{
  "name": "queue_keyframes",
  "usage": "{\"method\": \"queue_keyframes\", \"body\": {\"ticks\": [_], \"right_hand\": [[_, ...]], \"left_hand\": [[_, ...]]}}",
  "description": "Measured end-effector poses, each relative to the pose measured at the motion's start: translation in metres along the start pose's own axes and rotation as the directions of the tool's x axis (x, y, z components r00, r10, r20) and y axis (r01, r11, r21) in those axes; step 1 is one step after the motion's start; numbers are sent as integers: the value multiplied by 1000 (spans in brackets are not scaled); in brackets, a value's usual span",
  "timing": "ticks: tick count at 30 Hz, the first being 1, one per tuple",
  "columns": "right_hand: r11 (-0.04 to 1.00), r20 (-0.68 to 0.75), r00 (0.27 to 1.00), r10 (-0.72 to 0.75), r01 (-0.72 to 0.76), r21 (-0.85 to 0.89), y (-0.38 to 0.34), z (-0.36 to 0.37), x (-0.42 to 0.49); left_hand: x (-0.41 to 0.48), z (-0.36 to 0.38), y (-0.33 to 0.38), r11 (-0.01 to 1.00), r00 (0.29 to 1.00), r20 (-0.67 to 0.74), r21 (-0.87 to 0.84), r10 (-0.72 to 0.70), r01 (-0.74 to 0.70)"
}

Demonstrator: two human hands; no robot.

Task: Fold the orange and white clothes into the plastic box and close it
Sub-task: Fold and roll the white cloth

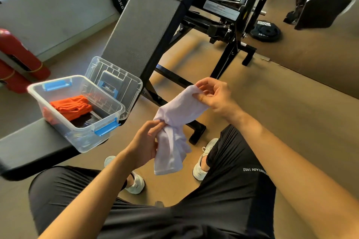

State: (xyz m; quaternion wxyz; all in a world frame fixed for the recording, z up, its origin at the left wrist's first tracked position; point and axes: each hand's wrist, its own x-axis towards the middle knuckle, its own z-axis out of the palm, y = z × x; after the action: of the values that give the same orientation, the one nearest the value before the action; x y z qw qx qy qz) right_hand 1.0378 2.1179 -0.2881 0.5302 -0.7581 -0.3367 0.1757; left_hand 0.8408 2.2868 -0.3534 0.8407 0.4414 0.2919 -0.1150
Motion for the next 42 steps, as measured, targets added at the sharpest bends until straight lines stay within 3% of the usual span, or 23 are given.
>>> {"method": "queue_keyframes", "body": {"ticks": [5, 8, 10, 13, 15, 17, 19, 21, 23, 26, 30, 32, 36, 42], "right_hand": [[967, 105, 975, -197, 211, -142, 12, 37, -46], [769, 226, 880, -417, 475, -428, 35, 61, -71], [689, 317, 847, -426, 531, -493, 49, 72, -87], [836, 379, 897, -227, 379, -397, 51, 77, -107], [959, 294, 950, -105, 175, -222, 42, 72, -111], [997, 150, 988, -37, 47, -68, 31, 62, -104], [997, 31, 999, -40, 42, -59, 22, 50, -89], [993, 17, 1000, -14, 16, -117, 16, 41, -69], [979, 102, 994, 33, -11, -204, 10, 36, -51], [957, 301, 953, 27, 63, -282, -2, 35, -32], [983, 493, 869, 41, 52, -175, -7, 43, -24], [988, 469, 883, 35, 42, -152, -3, 47, -26], [996, 276, 958, 82, -74, -41, 5, 46, -28], [991, 99, 990, 100, -107, 75, 6, 42, -39]], "left_hand": [[0, 1, 6, 986, 997, 58, -161, 47, -37], [1, 0, 7, 974, 994, 40, -208, 100, -90], [2, -2, 6, 971, 989, 33, -196, 147, -137], [1, -6, 3, 979, 984, 32, -117, 174, -169], [0, -7, 2, 982, 984, 48, -84, 171, -166], [-3, -6, 2, 983, 984, 64, -78, 169, -164], [-6, -5, 2, 983, 982, 74, -65, 175, -170], [-9, -4, 4, 984, 981, 79, -23, 176, -174], [-12, -1, 5, 983, 980, 99, 42, 173, -178], [-17, 3, 6, 971, 976, 135, 143, 171, -190], [-20, 2, 12, 923, 972, 138, 311, 190, -225], [-22, 0, 14, 906, 968, 148, 348, 202, -242], [-37, 2, 6, 880, 923, 108, 279, 369, -385], [-35, 7, -13, 776, 897, -29, 514, 442, -366]]}}
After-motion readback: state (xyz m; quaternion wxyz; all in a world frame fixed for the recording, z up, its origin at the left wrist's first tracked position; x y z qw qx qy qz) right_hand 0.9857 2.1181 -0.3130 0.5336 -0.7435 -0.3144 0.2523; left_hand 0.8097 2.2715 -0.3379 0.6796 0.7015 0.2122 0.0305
